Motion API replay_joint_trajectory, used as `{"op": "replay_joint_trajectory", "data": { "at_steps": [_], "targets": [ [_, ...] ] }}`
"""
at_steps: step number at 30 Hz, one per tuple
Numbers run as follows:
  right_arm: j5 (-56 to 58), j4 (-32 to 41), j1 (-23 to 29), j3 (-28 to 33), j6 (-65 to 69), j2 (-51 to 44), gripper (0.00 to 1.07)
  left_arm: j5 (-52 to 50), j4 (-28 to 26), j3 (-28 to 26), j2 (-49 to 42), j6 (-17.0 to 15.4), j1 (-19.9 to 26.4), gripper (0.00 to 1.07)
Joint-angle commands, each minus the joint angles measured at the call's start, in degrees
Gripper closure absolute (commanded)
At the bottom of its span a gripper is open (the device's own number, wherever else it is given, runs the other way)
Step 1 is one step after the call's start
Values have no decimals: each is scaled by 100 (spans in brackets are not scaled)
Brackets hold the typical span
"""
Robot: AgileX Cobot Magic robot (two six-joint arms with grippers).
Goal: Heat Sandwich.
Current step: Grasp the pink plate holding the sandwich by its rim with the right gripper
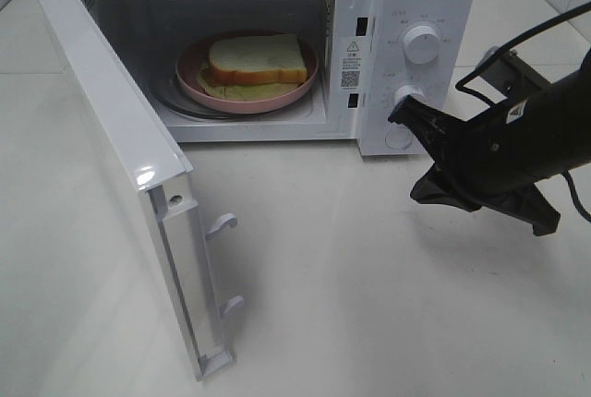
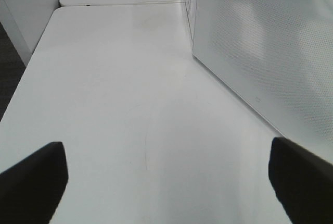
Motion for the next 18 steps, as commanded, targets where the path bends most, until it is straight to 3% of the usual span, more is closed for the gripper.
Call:
{"op": "replay_joint_trajectory", "data": {
  "at_steps": [1,18],
  "targets": [
    [361,-40,-29,-212,-430,-34,103,-46,-46,17,-160,-6,17,5],
    [2126,-46,-29,-951,-3065,-34,102,-46,-46,17,-160,-6,17,5]
  ]
}}
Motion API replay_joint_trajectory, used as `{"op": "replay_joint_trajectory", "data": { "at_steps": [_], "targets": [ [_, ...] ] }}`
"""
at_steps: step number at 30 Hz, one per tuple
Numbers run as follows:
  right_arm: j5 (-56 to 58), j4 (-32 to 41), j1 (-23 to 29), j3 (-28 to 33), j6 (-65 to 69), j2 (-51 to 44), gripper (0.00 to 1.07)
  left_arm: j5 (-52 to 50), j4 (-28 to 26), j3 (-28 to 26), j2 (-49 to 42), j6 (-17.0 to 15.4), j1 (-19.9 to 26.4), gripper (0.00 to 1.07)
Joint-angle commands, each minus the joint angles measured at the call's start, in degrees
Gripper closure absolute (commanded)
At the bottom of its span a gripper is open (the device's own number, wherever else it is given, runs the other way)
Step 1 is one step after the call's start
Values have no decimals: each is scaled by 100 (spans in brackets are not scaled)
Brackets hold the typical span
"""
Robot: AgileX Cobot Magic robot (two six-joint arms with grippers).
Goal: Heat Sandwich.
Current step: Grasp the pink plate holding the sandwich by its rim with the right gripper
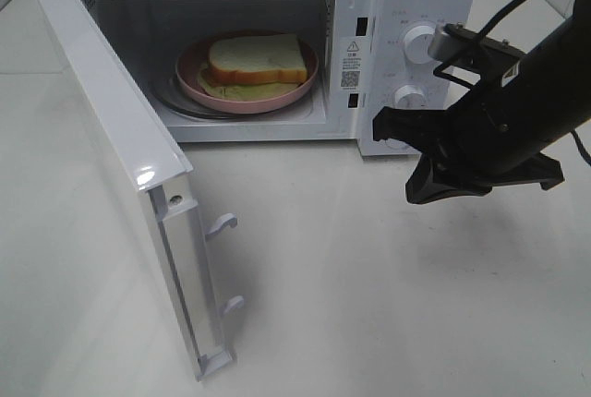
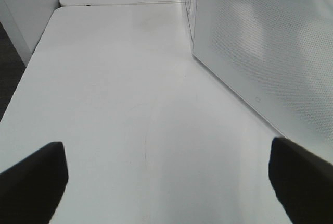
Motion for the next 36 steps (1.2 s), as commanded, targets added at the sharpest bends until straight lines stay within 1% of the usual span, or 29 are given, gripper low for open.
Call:
{"op": "replay_joint_trajectory", "data": {
  "at_steps": [1,3,4,6,7,8,10,11,13,15,16,18,21,22,23,26,27,30,31,33,35,36],
  "targets": [
    [441,-34,-29,-138,-888,-34,102,-46,-46,17,-160,-6,17,5],
    [710,-34,-29,-218,-1461,-34,102,-46,-46,17,-160,-6,17,5],
    [710,-34,-29,-218,-1461,-34,102,-46,-46,17,-160,-6,17,5],
    [842,-34,-29,-235,-1868,-34,102,-46,-46,17,-160,-6,17,5],
    [934,-34,-29,-241,-2309,-34,102,-46,-46,17,-160,-6,17,5],
    [934,-34,-29,-241,-2309,-34,102,-46,-46,17,-160,-6,17,5],
    [1031,-34,-29,-241,-2842,-34,102,-46,-46,17,-160,-6,17,5],
    [1129,-34,-29,-241,-3484,-34,102,-46,-46,17,-160,-6,17,5],
    [1146,-34,-29,-241,-3741,-34,102,-46,-46,17,-160,-6,17,5],
    [1215,-34,-29,-241,-4395,-34,102,-46,-46,17,-160,-6,17,5],
    [1283,-34,-29,-241,-5094,-34,102,-46,-46,17,-160,-6,17,5],
    [1289,-34,-29,-241,-5351,-34,102,-46,-46,17,-160,-6,17,5],
    [1289,-34,-29,-241,-6486,-34,102,-46,-46,17,-160,-6,17,5],
    [1289,-34,-29,-241,-6486,-34,102,-46,-46,17,-160,-6,17,5],
    [1289,-40,-29,-241,-6807,-34,102,-46,-46,17,-160,-6,17,5],
    [1278,-212,-29,-241,-8096,-34,100,-46,-46,17,-160,-6,17,5],
    [1278,-212,-29,-241,-8096,-34,100,-46,-46,17,-160,-6,17,5],
    [1266,-395,-29,-241,-9036,-34,98,-46,-46,17,-160,-6,17,5],
    [1266,-395,-29,-241,-9036,-34,98,-46,-46,17,-160,-6,17,5],
    [1266,-510,-29,-241,-9288,-34,94,-46,-46,17,-160,-6,17,5],
    [1197,-825,-29,-241,-9391,-34,84,-46,-46,17,-160,-6,17,5],
    [1197,-825,-29,-241,-9391,-34,84,-46,-46,17,-160,-6,17,5]
  ]
}}
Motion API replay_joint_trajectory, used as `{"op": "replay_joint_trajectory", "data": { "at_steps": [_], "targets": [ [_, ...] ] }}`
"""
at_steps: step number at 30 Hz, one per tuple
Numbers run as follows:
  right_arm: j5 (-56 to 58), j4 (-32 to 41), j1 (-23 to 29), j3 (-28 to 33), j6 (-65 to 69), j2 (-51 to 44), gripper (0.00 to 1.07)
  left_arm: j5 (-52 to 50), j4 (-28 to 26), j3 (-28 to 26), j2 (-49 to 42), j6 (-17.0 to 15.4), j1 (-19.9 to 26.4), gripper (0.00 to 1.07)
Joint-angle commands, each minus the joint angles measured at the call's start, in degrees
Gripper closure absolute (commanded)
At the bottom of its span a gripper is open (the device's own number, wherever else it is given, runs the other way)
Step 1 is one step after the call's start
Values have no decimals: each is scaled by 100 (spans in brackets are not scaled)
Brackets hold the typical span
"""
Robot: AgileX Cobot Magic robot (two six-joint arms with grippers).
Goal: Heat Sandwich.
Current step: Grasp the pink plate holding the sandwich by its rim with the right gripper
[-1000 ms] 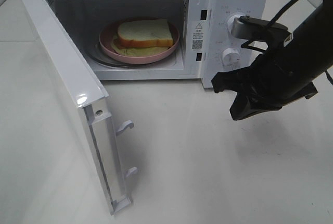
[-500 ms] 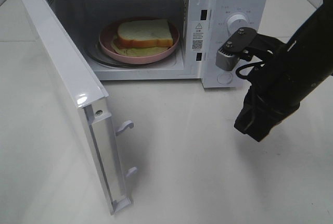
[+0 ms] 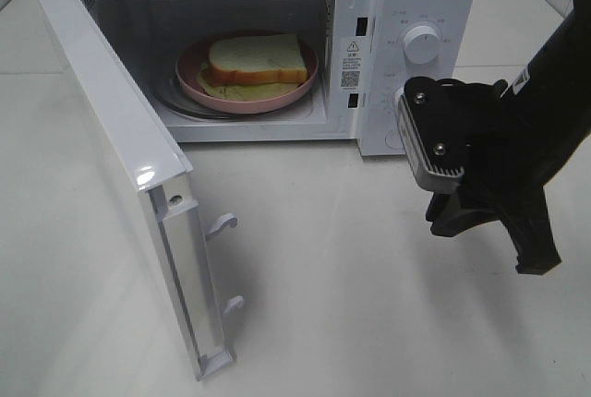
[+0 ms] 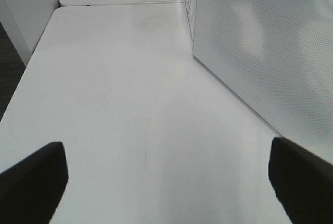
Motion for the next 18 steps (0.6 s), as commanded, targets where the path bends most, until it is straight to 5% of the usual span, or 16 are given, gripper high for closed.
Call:
{"op": "replay_joint_trajectory", "data": {
  "at_steps": [1,11,18],
  "targets": [
    [-46,-378,-29,-34,-235,-34,79,-46,-46,17,-160,-6,17,5],
    [-138,-785,-29,-34,516,-34,21,-46,-46,17,-160,-6,17,5],
    [-103,-928,-23,-143,951,-34,15,-46,-46,17,-160,-6,17,5]
  ]
}}
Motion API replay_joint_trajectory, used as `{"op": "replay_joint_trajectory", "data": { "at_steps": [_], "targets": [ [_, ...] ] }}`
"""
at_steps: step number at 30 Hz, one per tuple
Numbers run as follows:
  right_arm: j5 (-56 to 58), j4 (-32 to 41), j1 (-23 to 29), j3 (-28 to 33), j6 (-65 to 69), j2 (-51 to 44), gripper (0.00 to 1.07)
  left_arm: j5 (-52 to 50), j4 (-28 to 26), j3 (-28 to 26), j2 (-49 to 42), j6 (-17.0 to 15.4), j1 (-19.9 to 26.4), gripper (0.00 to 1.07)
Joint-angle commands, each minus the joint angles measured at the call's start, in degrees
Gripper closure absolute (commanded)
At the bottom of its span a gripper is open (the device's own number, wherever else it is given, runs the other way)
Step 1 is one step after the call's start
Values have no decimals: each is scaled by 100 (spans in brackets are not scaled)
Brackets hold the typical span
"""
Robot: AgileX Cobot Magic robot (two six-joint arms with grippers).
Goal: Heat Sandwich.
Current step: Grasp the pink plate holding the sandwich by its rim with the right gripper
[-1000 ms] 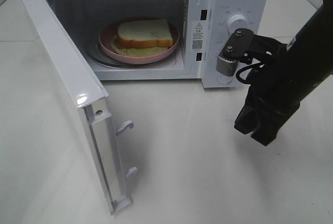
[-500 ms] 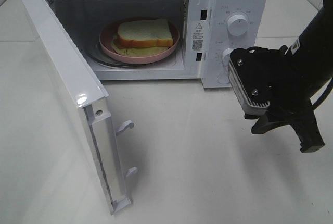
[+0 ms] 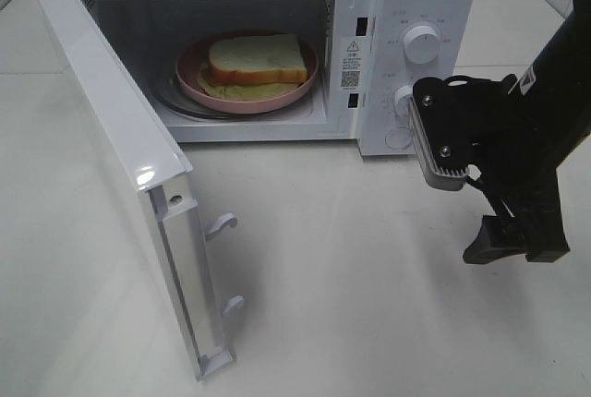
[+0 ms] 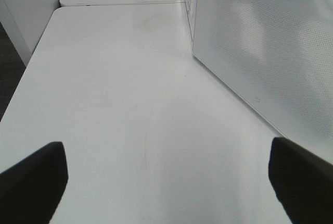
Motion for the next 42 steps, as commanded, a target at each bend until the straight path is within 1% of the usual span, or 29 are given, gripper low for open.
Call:
{"op": "replay_joint_trajectory", "data": {
  "at_steps": [1,5,11,13,16,18,23,26,30,31,36,40,42],
  "targets": [
    [46,-166,11,-183,223,-34,16,-46,-46,17,-160,-6,17,5],
    [52,-441,155,-281,275,-34,16,-46,-46,17,-160,-6,17,5],
    [11,-905,476,-607,504,69,18,-46,-46,17,-160,-6,17,5],
    [17,-911,533,-676,504,97,18,-46,-46,17,-160,-6,17,5],
    [23,-900,596,-922,504,229,18,-46,-46,17,-160,-6,17,5],
    [23,-1003,739,-1129,504,355,18,-46,-46,17,-160,-6,17,5],
    [-17,-1003,871,-1324,504,504,18,-46,-46,17,-160,-6,17,5],
    [-57,-1020,1026,-1696,504,819,18,-46,-46,17,-160,-6,17,5],
    [-155,-1014,1094,-1885,504,991,18,-46,-46,17,-160,-6,17,5],
    [-183,-1014,1157,-2051,504,1140,18,-46,-46,17,-160,-6,17,5],
    [-315,-1008,1243,-2303,504,1409,18,-46,-46,17,-160,-6,17,5],
    [-378,-1003,1243,-2636,504,1736,19,-46,-46,17,-160,-6,17,5],
    [-447,-1003,1243,-2681,504,1782,19,-46,-46,17,-160,-6,17,5]
  ]
}}
